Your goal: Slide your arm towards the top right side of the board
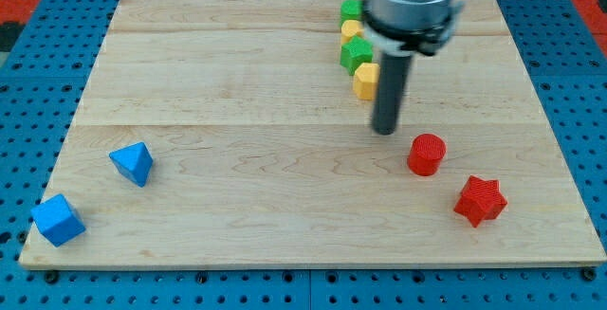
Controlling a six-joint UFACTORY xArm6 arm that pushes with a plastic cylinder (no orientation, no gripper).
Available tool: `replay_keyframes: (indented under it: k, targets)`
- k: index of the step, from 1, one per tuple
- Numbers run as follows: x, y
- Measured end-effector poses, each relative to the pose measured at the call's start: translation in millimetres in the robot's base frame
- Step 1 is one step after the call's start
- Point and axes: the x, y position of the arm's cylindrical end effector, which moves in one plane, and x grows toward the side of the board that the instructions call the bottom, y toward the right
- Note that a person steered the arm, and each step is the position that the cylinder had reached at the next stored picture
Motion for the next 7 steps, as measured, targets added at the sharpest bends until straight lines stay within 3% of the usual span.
replay_keyframes:
  k: [1, 4, 7]
  targets:
    - [-31.4, 28.6]
    - [-119.8, 39.1]
    - [-141.4, 10.9]
